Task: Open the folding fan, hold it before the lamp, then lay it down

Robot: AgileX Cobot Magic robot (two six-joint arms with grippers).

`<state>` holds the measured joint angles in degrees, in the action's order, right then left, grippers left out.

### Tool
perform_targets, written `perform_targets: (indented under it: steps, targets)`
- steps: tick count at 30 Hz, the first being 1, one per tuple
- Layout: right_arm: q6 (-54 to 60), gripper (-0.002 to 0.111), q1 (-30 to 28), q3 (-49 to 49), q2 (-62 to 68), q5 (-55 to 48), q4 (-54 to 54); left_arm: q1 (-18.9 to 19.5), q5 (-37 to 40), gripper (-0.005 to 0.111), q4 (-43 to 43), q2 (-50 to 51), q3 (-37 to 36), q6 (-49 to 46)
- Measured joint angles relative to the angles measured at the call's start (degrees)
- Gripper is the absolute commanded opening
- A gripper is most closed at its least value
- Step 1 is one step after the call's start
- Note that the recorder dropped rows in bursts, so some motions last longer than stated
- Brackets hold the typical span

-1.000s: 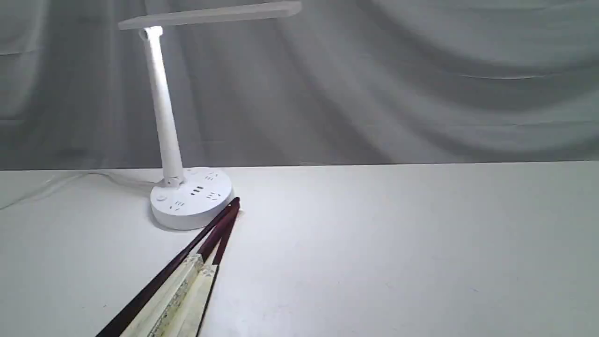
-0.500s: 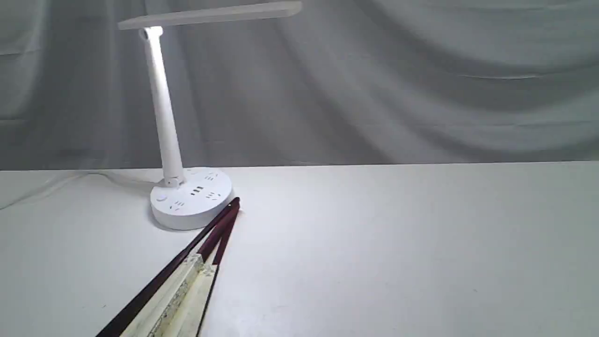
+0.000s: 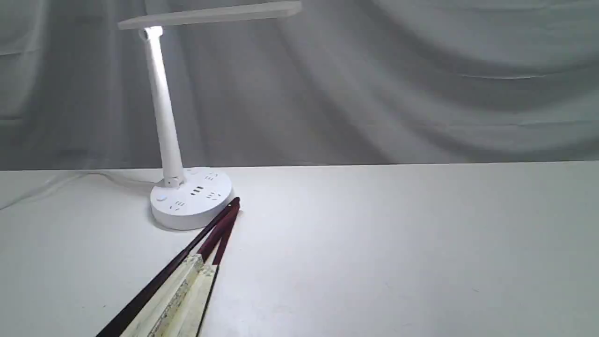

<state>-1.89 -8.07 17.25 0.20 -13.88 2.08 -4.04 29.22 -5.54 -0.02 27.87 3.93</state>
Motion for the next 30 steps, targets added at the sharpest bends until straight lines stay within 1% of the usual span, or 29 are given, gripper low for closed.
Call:
perform_targets:
  steps: [4, 8, 13, 18, 25, 30]
  targets:
    - [0.0, 0.000, 0.0, 4.0, 0.5, -5.4, 0.0, 0.0, 4.8, 0.000, 0.0, 0.0, 4.2, 0.0]
    - [0.0, 0.000, 0.0, 7.6, 4.7, -9.5, 0.0, 0.0, 8.2, 0.000, 0.0, -0.1, 7.0, 0.0]
    - [0.0, 0.000, 0.0, 11.2, 11.2, -10.8, 0.0, 0.0, 11.1, 0.000, 0.0, 0.2, 9.1, 0.0]
    - [0.0, 0.000, 0.0, 12.9, 17.4, -10.9, -0.1, 0.0, 14.0, 0.000, 0.0, 6.6, 10.6, 0.0]
    - [0.0, 0.000, 0.0, 13.2, 24.5, -10.2, -1.2, 0.0, 12.3, 0.000, 1.1, 16.3, 10.8, 0.0]
    - [0.0, 0.000, 0.0, 13.2, 28.0, -10.0, -1.5, 0.0, 9.2, 0.000, 1.5, 22.7, 10.8, 0.0]
